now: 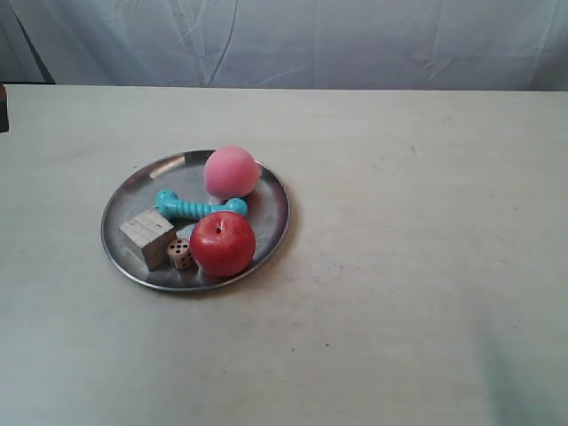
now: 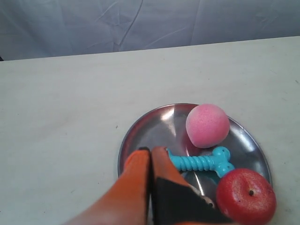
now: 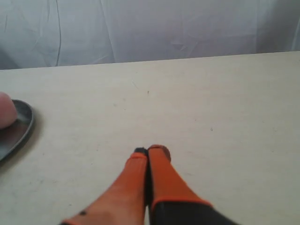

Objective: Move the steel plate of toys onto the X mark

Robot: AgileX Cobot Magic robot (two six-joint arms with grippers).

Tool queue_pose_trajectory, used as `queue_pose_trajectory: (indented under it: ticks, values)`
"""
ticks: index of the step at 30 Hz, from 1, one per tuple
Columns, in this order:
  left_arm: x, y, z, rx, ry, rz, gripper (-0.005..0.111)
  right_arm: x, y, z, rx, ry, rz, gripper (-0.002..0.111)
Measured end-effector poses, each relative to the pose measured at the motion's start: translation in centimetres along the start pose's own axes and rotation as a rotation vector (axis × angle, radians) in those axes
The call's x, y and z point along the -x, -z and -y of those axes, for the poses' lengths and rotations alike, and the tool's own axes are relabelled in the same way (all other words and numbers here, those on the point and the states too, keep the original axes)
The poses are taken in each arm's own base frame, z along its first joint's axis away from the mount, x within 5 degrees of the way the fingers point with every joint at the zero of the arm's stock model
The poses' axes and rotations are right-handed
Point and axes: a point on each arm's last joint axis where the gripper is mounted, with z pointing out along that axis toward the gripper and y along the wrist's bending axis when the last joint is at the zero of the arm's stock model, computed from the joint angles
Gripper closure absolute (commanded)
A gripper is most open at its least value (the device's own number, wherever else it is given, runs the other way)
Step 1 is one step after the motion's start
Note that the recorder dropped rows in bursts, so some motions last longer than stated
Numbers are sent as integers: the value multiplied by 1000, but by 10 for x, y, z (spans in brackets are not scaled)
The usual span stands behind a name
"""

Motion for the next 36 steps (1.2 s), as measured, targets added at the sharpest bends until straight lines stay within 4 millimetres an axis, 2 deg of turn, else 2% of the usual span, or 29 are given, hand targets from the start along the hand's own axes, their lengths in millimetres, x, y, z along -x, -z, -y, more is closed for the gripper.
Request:
queue_pose_trajectory:
  ticks: [20, 23, 29, 36]
  values:
    - [0, 0, 0, 0, 0, 0, 106, -3, 0, -2, 24, -54, -35, 108]
    - [-5, 1, -1, 18, -35, -7, 106, -3, 0, -2, 24, -54, -35, 108]
    - [-32, 28, 0, 74, -74, 20, 106, -3, 0, -2, 24, -54, -35, 108]
    - [-84, 67, 3, 139, -50, 150, 106, -3, 0, -2, 24, -54, -35, 108]
